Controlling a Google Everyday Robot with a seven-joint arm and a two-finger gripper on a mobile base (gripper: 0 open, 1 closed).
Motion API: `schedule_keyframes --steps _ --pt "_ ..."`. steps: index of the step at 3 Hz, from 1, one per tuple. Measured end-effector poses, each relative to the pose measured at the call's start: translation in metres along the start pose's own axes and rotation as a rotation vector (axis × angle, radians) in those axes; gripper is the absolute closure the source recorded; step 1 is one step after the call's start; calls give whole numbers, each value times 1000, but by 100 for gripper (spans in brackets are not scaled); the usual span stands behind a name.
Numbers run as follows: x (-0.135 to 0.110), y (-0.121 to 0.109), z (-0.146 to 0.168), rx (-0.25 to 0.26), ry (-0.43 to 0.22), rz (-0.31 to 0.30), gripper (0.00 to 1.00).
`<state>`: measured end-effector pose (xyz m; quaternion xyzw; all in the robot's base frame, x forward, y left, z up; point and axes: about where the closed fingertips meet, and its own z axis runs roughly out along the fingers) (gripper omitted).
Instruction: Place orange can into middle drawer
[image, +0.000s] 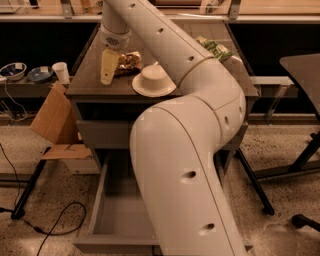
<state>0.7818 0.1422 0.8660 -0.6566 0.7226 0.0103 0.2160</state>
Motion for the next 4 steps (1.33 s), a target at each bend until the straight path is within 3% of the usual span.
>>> schedule_keyframes --steps 2,4 --pt "6 -2 11 -2 30 24 0" --pt "3 3 17 -42 34 2 42"
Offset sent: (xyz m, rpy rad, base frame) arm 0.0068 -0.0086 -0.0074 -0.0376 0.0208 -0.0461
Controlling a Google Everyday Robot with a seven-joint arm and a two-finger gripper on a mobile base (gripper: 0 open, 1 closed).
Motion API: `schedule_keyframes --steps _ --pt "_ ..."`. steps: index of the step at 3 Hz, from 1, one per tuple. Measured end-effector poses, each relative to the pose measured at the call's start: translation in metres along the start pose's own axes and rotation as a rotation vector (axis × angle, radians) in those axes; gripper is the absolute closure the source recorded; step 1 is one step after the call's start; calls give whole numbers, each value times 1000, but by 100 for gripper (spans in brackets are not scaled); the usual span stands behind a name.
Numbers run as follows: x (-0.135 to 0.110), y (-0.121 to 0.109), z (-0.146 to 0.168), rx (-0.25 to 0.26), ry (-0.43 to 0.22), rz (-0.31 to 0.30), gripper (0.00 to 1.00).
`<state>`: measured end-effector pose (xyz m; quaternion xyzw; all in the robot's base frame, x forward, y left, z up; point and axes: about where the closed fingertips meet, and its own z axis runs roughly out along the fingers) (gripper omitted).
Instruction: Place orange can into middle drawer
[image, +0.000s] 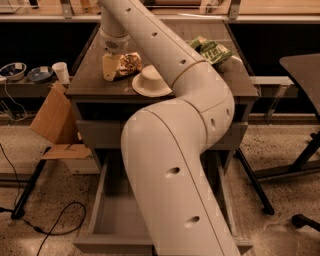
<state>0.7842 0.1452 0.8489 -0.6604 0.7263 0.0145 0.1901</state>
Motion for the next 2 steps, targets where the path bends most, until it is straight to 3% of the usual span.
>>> schedule_keyframes --steps 2 --pt "-12 2 -8 -3 -30 -43 88"
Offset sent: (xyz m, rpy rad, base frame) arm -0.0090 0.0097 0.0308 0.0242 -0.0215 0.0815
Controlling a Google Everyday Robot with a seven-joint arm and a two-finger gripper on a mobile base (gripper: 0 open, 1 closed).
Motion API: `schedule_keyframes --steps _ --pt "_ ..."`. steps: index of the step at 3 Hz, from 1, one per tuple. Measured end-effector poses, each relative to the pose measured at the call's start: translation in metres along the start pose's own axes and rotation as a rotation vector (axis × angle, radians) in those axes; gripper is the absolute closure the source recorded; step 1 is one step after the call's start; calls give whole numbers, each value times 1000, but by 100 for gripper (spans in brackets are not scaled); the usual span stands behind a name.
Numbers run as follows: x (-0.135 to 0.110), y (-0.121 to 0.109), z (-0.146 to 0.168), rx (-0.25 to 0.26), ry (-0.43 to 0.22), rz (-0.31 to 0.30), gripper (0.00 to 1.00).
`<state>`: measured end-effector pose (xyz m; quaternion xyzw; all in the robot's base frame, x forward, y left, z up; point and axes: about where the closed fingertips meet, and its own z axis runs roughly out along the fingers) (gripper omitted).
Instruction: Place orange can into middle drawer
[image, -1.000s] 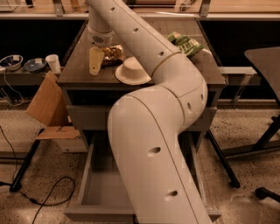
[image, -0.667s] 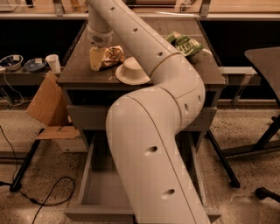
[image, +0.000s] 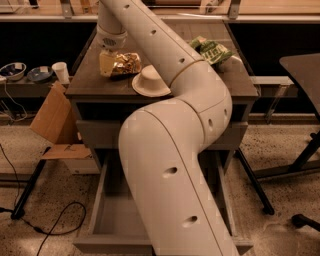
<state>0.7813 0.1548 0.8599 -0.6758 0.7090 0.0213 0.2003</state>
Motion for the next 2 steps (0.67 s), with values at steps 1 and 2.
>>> schedule_keyframes --steps 1,2 --pt "-20 9 -27 7 -67 -42 100" --pt "-55 33 -60 11 -144 -93 100"
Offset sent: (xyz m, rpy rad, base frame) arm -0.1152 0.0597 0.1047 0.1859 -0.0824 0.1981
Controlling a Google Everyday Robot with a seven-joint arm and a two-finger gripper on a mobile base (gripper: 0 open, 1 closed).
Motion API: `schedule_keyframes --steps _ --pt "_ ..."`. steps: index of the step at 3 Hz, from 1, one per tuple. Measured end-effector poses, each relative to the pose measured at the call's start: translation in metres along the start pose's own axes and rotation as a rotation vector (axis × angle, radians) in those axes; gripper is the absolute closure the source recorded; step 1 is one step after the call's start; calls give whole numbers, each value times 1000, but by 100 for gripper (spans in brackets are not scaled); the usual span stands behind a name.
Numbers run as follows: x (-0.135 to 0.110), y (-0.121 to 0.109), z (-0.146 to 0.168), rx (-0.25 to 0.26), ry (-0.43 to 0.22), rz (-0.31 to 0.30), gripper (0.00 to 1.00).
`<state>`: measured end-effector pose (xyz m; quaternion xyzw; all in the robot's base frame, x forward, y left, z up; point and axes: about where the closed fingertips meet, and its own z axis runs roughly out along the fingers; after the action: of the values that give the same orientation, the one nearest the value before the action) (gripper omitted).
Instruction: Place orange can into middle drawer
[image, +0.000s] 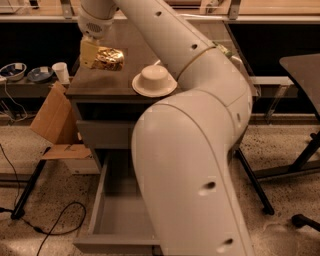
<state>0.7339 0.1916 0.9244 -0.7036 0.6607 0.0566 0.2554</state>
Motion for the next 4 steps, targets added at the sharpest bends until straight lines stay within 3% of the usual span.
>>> schedule_keyframes --steps 1,2,3,4 --pt "-34 34 -24 -6 -65 -21 100" --pt "-50 77 -47 -27 -114 3 100" --pt "-48 125 -65 -58 -161 65 100" --pt "-30 169 -64 -81 -203 154 100"
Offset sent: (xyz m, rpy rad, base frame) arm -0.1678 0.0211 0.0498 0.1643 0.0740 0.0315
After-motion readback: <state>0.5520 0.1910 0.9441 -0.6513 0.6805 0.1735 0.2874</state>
